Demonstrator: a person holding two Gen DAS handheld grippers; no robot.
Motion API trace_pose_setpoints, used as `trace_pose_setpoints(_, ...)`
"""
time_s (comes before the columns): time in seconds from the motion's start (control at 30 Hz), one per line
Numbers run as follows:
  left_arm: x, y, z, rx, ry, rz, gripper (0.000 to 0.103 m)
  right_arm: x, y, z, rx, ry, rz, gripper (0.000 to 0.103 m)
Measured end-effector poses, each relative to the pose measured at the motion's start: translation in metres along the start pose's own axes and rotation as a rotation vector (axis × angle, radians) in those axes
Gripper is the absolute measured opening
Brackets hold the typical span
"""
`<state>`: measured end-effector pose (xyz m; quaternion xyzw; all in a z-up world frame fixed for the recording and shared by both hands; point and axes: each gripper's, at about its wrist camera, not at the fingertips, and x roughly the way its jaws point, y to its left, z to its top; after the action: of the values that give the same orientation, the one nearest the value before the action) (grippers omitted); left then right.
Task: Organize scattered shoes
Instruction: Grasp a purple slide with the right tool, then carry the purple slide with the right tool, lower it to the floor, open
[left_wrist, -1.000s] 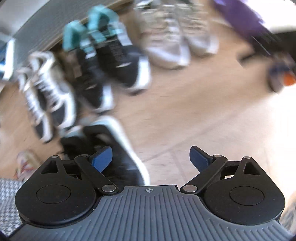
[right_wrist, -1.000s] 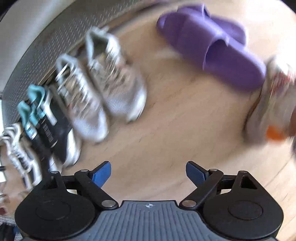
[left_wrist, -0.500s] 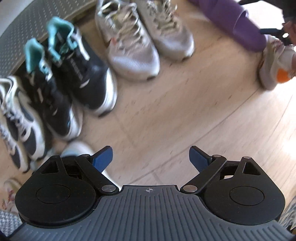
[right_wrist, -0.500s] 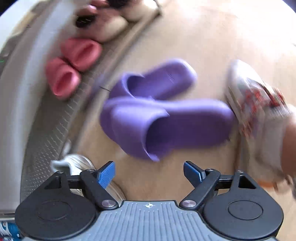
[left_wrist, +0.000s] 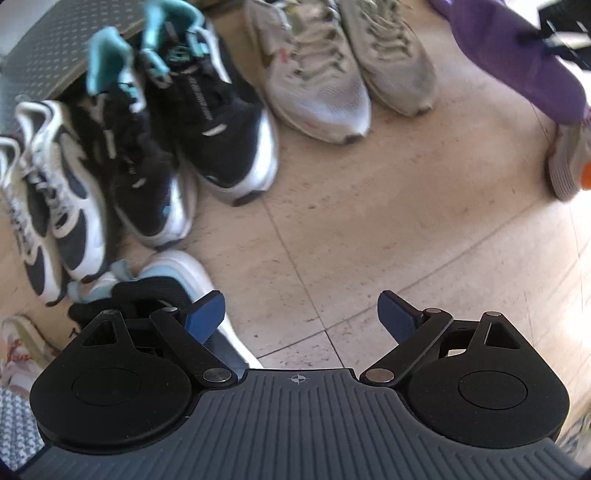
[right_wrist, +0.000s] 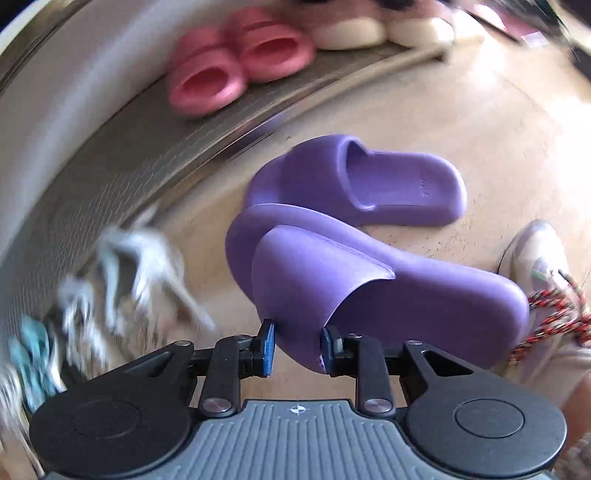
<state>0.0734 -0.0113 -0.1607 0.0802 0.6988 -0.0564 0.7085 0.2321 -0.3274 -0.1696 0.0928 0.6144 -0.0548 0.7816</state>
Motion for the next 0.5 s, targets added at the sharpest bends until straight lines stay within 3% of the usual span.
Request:
trace_pose_setpoints(0.07, -0.007, 0.006, -0.002, -0.028, -0.019, 0.022, 0.093, -0.012, 0.024, -0.010, -0.186, 0.057, -0.033, 0.022)
trace_pose_setpoints(0.2, -0.019, 0.025, -0.008, -0.111, -0.040, 0.019, 0.093, -0.045, 0.079, -0.065, -0.677, 0.234, -0.054, 0.020)
trace_pose_setpoints(0.27, -0.024, 0.032, -0.012, -0.136, -0.047, 0.002, 0.093, -0.051, 0.092, -0.088, -0.812, 0.298, -0.045, 0.020)
trace_pose_setpoints(0.37, -0.031, 0.037, -0.017, -0.157, -0.059, -0.016, 0.093, -0.055, 0.118, -0.144, -1.118, 0.431, -0.050, 0.021)
trace_pose_setpoints(0.5, -0.036, 0.041, -0.021, -0.170, -0.070, -0.034, 0.093, -0.035, 0.146, -0.197, -1.421, 0.550, -0.104, 0.023)
